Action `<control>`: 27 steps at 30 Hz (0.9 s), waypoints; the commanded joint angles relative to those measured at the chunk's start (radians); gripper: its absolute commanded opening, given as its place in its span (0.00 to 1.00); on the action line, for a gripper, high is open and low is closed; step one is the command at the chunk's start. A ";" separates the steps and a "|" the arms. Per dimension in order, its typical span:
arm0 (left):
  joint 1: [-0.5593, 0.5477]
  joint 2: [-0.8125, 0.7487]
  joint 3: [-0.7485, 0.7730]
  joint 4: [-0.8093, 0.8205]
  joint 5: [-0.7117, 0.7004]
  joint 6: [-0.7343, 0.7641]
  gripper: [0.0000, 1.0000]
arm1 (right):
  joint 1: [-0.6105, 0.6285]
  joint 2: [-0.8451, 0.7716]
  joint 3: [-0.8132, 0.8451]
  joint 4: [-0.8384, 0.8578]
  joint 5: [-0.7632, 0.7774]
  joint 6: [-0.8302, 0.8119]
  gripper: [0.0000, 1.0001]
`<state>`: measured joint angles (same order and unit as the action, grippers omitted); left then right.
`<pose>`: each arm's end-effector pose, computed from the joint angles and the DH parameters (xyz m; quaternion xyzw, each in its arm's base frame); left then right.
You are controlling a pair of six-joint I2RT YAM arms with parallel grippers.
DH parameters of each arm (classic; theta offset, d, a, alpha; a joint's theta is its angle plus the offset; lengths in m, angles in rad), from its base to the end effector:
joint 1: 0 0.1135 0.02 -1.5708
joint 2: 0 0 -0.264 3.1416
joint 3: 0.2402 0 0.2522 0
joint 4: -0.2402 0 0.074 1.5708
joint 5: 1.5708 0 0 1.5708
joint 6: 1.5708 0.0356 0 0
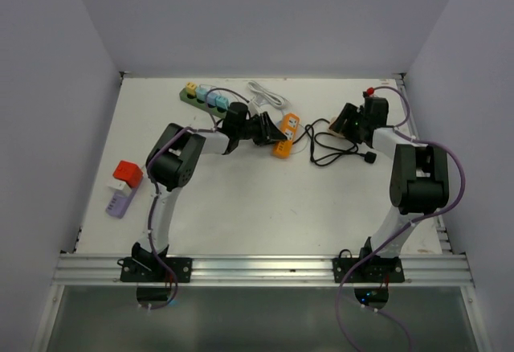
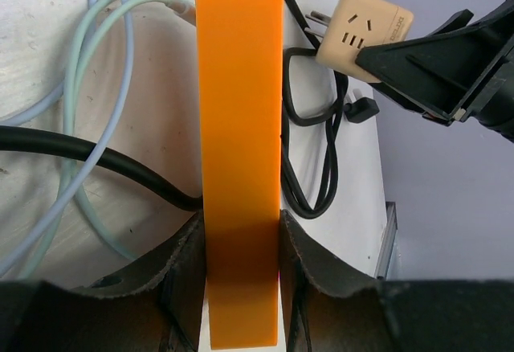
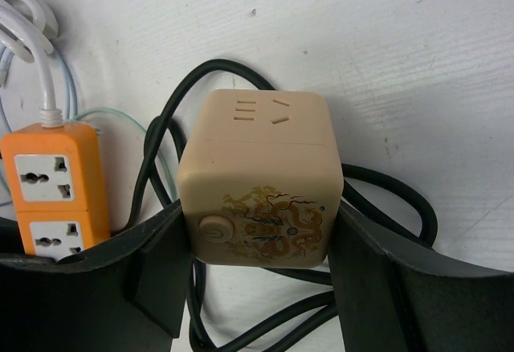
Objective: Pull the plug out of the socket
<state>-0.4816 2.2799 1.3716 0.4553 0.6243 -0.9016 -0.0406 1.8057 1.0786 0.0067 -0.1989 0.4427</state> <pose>0.4179 -0.2419 0.1126 -0.0089 0.8231 -0.5224 0.2226 0.3861 -0.0086 0.1804 0.1772 0.8899 0.1706 0.3841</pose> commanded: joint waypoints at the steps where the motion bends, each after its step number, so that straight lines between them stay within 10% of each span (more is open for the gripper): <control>1: -0.006 0.015 0.041 0.008 -0.008 -0.011 0.35 | -0.012 -0.046 0.000 -0.004 0.019 -0.024 0.65; 27: -0.005 -0.140 0.023 -0.365 -0.141 0.251 0.93 | -0.012 -0.147 0.017 -0.093 -0.033 -0.018 0.91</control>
<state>-0.4881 2.1895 1.3872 0.1982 0.5327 -0.7155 -0.0471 1.7199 1.0786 -0.0631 -0.2035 0.4332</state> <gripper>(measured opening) 0.918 0.907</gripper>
